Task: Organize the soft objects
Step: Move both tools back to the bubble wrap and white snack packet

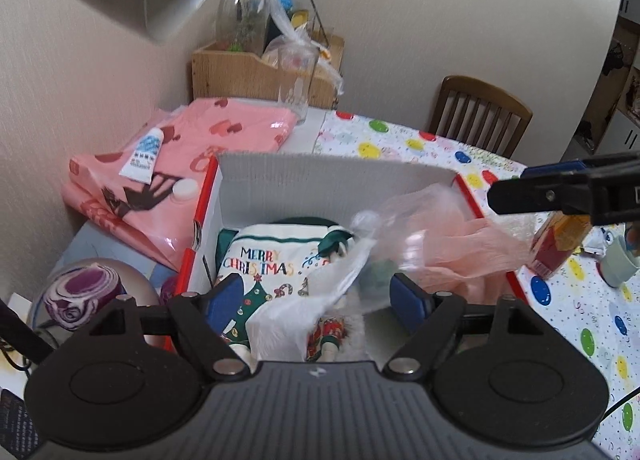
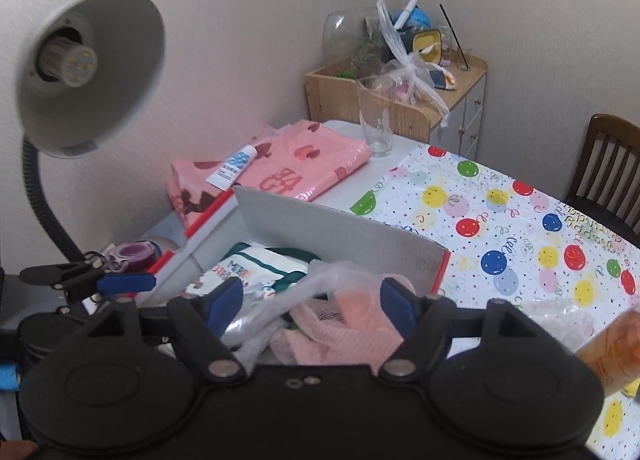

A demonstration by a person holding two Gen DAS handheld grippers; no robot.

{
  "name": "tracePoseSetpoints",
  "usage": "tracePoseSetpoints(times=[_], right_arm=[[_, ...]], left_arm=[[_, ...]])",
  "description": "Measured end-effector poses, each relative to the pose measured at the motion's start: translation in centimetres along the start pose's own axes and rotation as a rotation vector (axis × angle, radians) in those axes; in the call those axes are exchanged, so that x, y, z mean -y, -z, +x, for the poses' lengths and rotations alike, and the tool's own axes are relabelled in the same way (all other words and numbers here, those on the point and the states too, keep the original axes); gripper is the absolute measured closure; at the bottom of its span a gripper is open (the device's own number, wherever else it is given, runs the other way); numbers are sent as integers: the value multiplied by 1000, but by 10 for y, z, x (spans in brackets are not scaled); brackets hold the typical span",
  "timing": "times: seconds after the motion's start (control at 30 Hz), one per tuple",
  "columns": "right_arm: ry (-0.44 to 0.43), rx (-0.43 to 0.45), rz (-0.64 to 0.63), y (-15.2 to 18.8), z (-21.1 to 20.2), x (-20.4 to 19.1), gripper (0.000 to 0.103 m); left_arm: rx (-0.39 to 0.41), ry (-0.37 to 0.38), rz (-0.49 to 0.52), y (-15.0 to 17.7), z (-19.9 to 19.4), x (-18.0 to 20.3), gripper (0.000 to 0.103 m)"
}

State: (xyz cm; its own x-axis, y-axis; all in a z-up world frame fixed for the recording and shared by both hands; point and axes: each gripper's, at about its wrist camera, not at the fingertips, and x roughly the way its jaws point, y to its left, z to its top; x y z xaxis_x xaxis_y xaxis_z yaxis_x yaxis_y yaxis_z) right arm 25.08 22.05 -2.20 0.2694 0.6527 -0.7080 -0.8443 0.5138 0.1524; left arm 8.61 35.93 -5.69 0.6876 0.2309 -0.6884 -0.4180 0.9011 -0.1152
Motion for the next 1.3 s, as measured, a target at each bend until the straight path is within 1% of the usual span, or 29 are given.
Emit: tracePoseSetpoints(times=[0.13,0.2,0.27,0.37,0.47,0.6,0.8,0.93,1.07,1.2,1.3], right_arm=[[-13,25,10,8,-20,-2,21],[-15,37,11,12,-31,-2,20],[-23,50,12,17,-43,-2,19],[-29,76,24,25,-63,0,15],[-26,107,36,35,-85,3,10],[-22,134,69,53,-112,16,7],[41,173,130,82,-148,43,4],[91,190,167,99,-166,66,3],[126,191,188,115,-179,85,3],[172,188,188,133,-191,102,3],[204,184,203,143,-199,121,3]], left_arm=[[32,14,19,-3,-19,10,21],[49,28,28,-4,-28,17,18],[68,43,36,-5,-36,25,18],[88,80,52,-6,-47,39,17],[103,114,78,-5,-53,55,7],[111,176,109,-3,-55,79,6],[113,255,150,1,-49,119,6],[112,275,179,4,-39,147,3],[106,317,186,7,-29,173,0],[137,311,204,12,-19,198,0],[135,321,209,13,-10,214,0]])
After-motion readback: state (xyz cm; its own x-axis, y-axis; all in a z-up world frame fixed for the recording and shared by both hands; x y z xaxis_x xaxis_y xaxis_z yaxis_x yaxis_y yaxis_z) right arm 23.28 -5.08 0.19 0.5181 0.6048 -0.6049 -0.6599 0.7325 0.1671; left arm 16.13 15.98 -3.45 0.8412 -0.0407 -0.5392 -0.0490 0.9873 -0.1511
